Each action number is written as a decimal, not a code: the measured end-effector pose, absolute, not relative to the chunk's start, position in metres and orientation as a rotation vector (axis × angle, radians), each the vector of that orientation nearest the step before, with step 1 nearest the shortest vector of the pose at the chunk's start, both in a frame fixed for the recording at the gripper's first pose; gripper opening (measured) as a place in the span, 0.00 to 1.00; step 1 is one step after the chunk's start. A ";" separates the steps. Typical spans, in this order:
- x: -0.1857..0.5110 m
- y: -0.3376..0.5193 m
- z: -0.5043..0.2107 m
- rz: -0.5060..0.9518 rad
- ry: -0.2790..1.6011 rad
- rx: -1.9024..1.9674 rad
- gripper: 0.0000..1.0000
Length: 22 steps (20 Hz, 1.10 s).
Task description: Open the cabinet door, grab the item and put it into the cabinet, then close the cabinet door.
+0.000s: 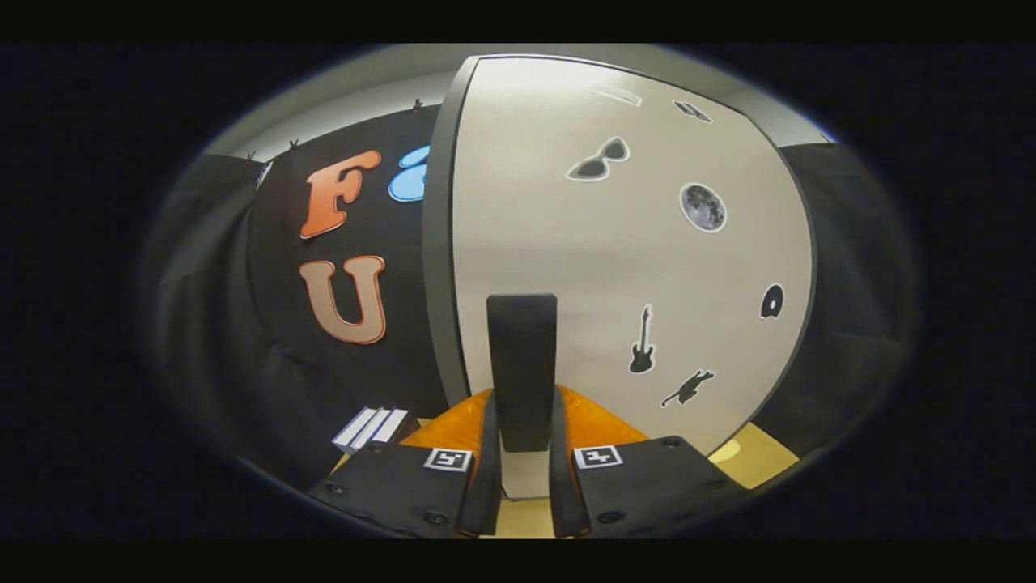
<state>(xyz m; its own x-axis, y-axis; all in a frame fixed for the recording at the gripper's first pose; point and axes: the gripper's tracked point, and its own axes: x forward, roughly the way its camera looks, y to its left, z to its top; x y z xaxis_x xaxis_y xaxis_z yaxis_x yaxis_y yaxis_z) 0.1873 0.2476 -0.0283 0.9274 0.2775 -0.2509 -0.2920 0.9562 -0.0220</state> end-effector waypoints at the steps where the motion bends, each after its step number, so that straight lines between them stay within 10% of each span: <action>1: 0.187 0.247 -0.028 0.295 0.246 -0.060 0.31; 22: 0.030 0.085 -0.004 0.086 0.092 -0.021 0.21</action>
<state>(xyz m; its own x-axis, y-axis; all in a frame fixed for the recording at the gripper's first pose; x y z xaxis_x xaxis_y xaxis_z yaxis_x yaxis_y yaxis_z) 0.0303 0.0846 -0.0042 0.9921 0.0844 -0.0925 -0.0864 0.9961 -0.0173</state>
